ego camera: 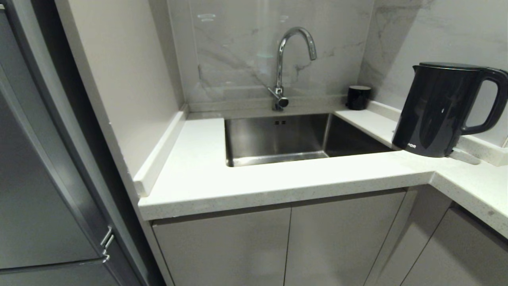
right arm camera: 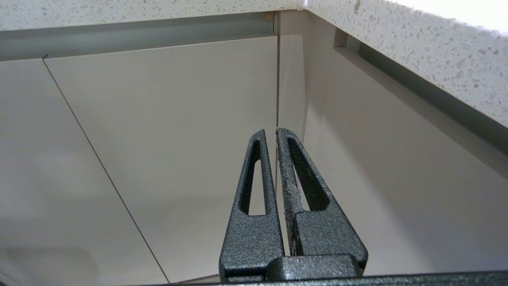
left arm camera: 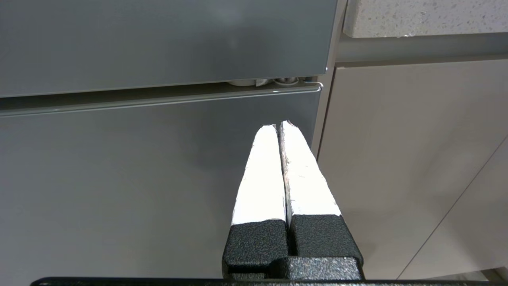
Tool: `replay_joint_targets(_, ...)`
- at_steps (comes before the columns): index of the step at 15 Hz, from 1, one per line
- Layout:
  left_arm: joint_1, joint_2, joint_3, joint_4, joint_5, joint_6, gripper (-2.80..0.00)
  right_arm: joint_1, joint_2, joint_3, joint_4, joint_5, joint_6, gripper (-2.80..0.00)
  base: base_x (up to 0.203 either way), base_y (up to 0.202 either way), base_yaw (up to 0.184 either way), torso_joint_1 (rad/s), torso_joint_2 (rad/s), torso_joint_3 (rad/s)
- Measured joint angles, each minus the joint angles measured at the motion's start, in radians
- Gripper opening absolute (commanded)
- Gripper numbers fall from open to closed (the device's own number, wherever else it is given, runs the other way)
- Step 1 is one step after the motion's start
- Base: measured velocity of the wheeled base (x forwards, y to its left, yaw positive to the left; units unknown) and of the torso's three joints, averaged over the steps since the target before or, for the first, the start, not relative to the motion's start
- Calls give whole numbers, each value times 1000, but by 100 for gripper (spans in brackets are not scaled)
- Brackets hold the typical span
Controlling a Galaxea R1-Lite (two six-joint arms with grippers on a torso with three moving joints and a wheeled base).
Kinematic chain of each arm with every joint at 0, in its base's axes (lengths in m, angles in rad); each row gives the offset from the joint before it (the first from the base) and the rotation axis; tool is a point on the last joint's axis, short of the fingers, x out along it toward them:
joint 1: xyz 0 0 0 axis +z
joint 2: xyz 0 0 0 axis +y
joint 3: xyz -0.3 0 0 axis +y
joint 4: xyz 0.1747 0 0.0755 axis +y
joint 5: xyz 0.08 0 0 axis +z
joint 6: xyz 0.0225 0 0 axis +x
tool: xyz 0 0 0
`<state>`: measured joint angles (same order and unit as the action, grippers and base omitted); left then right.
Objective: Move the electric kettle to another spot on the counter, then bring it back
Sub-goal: Grab the kettle
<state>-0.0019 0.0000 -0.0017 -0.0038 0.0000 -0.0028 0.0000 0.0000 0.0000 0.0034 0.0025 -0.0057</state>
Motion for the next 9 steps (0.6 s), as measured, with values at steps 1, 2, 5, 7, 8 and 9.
replay_joint_targets(1,0,0,0,0,0,0,-280,0,0,0,0,0,0,-280,0,0,0,0,0,0)
replay_joint_targets(2,0,0,0,0,0,0,-280,0,0,0,0,0,0,-280,0,0,0,0,0,0)
replay_joint_targets(5,0,0,0,0,0,0,-280,0,0,0,0,0,0,-280,0,0,0,0,0,0)
replay_joint_targets(7,0,0,0,0,0,0,-280,0,0,0,0,0,0,-280,0,0,0,0,0,0)
replay_joint_targets(8,0,0,0,0,0,0,-280,0,0,0,0,0,0,-280,0,0,0,0,0,0)
replay_joint_targets(9,0,0,0,0,0,0,-280,0,0,0,0,1,0,-280,0,0,0,0,0,0)
